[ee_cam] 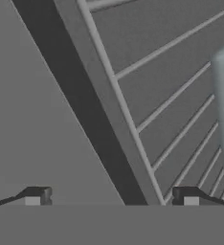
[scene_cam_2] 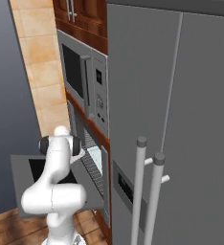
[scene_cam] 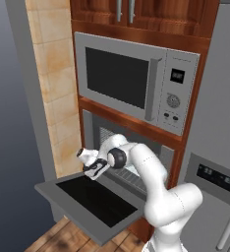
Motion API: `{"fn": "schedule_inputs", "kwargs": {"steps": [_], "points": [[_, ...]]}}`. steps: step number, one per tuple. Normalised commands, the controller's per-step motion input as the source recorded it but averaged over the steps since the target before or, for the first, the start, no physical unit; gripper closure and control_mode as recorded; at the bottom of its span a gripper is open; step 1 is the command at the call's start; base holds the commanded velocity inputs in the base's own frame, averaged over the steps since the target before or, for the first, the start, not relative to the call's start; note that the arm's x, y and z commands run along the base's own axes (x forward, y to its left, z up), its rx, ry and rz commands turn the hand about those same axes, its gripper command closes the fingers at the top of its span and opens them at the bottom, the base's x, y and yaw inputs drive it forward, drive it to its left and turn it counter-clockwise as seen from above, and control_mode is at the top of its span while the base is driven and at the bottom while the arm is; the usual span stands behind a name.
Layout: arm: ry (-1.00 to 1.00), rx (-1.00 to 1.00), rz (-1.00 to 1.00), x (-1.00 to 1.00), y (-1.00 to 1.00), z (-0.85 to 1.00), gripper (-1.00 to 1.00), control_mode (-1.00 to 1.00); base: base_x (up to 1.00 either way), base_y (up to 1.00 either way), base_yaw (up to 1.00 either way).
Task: Take the baked cake out of the oven and place it on the plate for cooling. Then close the oven door.
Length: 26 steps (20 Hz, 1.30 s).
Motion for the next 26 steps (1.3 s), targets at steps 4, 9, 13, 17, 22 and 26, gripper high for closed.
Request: {"fn": "schedule_inputs", "kwargs": {"steps": [4,9,13,17,22,26], "points": [[-0.07,0.06,0.00,-1.00,0.49,1.00,-1.00,-1.00,0.00,0.00,0.00],[-0.02,0.05,0.05,-1.00,0.34,1.00,-1.00,-1.00,0.00,0.00,0.00],[-0.06,0.01,0.08,-1.00,0.04,1.00,-1.00,-1.00,0.00,0.00,0.00],[-0.08,0.03,0.12,-1.00,0.00,1.00,-1.00,-1.00,0.00,0.00,0.00],[-0.15,0.04,0.18,-1.00,0.05,0.82,-1.00,-1.00,0.00,0.00,0.00],[-0.06,0.00,0.15,-1.00,0.53,0.55,-1.00,-1.00,0.00,0.00,0.00]]}}
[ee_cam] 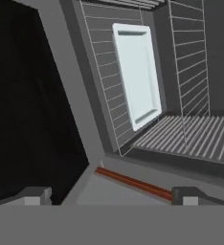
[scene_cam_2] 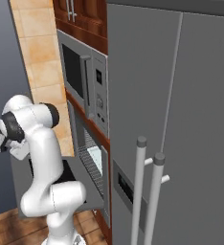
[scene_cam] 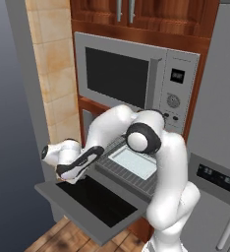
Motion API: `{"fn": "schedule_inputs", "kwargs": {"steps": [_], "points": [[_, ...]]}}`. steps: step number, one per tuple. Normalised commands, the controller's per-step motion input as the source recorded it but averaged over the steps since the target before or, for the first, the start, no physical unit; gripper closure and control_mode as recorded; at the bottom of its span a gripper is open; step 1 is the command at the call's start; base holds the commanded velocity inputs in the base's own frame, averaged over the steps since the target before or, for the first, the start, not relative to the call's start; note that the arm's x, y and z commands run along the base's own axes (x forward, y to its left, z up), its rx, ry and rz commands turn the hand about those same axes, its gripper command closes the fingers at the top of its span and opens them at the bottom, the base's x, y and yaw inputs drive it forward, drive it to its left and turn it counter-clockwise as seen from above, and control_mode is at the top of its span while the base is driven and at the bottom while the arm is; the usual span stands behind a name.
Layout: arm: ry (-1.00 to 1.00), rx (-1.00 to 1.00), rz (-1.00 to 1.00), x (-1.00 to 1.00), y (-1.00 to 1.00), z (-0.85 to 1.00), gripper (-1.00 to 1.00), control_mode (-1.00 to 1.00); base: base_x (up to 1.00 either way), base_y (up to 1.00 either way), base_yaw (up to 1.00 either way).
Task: Take the baked cake out of the oven and place it on the plate for cooling. Then close the oven door.
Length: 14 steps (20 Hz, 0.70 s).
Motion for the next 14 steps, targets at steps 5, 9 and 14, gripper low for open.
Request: {"fn": "schedule_inputs", "kwargs": {"steps": [5,9,14], "points": [[0.00,0.00,0.07,-1.00,0.87,0.28,-1.00,-1.00,0.00,0.00,0.00],[-0.04,-0.07,0.08,-0.99,0.86,0.01,-1.00,-1.00,0.00,0.00,0.00],[-0.07,-0.14,0.08,-0.72,0.78,-0.08,-1.00,-1.00,0.00,0.00,0.00]]}}
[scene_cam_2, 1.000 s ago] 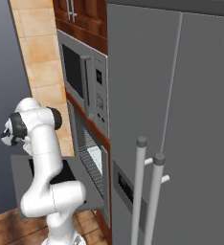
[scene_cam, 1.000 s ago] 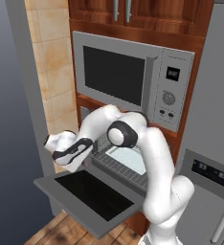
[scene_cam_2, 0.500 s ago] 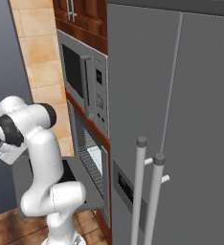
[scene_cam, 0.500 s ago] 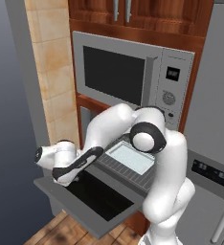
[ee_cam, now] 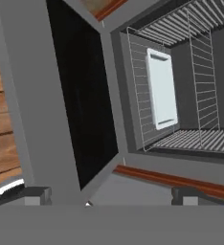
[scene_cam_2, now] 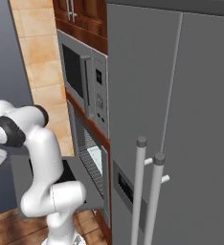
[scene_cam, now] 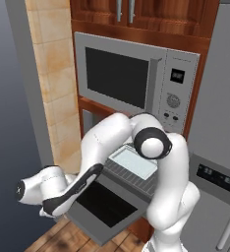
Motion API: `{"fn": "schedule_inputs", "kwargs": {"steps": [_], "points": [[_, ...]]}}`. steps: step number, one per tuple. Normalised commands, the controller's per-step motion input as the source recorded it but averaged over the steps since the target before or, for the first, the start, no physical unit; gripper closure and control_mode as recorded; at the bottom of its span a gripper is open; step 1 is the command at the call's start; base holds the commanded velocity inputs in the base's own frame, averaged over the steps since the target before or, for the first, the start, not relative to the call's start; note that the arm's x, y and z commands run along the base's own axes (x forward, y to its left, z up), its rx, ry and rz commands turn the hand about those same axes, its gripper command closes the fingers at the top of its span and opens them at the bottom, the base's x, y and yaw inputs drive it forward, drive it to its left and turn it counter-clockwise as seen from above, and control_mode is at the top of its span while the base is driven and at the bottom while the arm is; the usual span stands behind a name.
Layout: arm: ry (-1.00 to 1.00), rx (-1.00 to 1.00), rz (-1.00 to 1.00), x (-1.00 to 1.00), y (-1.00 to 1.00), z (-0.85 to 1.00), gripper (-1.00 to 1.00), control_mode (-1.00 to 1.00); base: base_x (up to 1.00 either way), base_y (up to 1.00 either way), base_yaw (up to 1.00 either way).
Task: Take the baked cake out of the oven and place it on the plate for cooling. Then close the oven door.
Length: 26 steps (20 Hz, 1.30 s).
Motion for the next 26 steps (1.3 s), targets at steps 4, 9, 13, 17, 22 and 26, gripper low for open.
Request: {"fn": "schedule_inputs", "kwargs": {"steps": [4,9,13,17,22,26], "points": [[-0.02,-0.18,0.06,-0.31,0.72,-0.28,-1.00,-1.00,0.00,0.00,0.00],[0.00,-0.25,0.02,-0.01,0.71,-0.48,-1.00,-1.00,0.00,0.00,0.00],[-0.01,-0.26,0.02,0.00,0.60,-0.59,-1.00,-1.00,0.00,0.00,0.00],[-0.09,-0.25,0.01,0.00,0.33,-0.57,-1.00,-1.00,0.00,0.00,0.00],[-0.17,-0.21,0.00,0.00,0.02,-0.51,-1.00,-1.00,0.00,0.00,0.00],[-0.18,-0.19,0.00,0.00,0.00,-0.61,-1.00,-1.00,0.00,0.00,0.00]]}}
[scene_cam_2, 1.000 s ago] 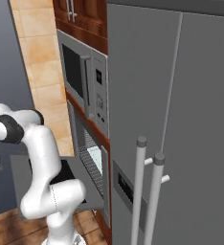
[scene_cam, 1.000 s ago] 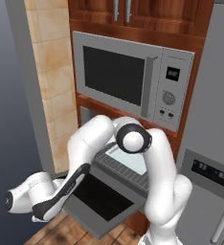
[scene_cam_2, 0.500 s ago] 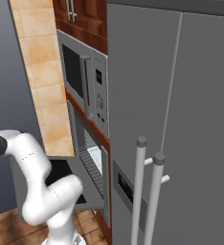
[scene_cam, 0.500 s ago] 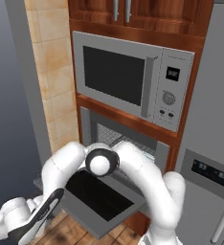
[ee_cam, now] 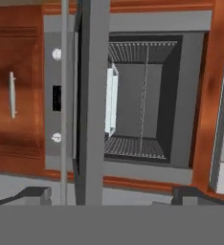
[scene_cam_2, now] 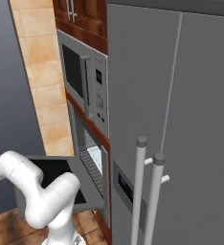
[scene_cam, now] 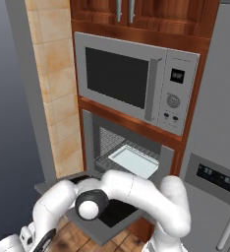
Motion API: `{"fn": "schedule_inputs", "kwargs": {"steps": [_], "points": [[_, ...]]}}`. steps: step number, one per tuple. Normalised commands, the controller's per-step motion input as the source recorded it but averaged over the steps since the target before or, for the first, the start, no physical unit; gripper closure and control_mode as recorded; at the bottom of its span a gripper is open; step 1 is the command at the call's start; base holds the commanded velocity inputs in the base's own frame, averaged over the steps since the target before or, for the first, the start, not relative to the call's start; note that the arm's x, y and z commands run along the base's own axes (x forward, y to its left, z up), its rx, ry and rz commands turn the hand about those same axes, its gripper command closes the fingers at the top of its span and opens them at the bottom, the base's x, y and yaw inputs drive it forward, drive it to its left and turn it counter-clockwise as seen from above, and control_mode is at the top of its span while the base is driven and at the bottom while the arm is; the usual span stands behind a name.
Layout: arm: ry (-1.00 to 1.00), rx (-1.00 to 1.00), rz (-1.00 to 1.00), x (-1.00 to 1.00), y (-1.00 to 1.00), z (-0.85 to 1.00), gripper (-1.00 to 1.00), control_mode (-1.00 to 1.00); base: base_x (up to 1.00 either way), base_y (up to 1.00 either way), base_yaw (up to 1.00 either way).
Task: Take the baked cake out of the oven and place it on the plate for cooling. Then close the oven door.
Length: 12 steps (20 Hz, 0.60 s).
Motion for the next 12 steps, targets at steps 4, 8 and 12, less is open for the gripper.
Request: {"fn": "schedule_inputs", "kwargs": {"steps": [4,8,12], "points": [[-0.14,-0.17,0.00,0.03,0.00,-0.48,-1.00,-1.00,0.00,0.00,0.00],[-0.13,-0.15,0.00,0.22,0.00,-0.42,-1.00,-1.00,0.00,0.00,0.00],[-0.12,-0.12,0.00,0.31,0.00,-0.43,-1.00,-1.00,0.00,0.00,0.00]]}}
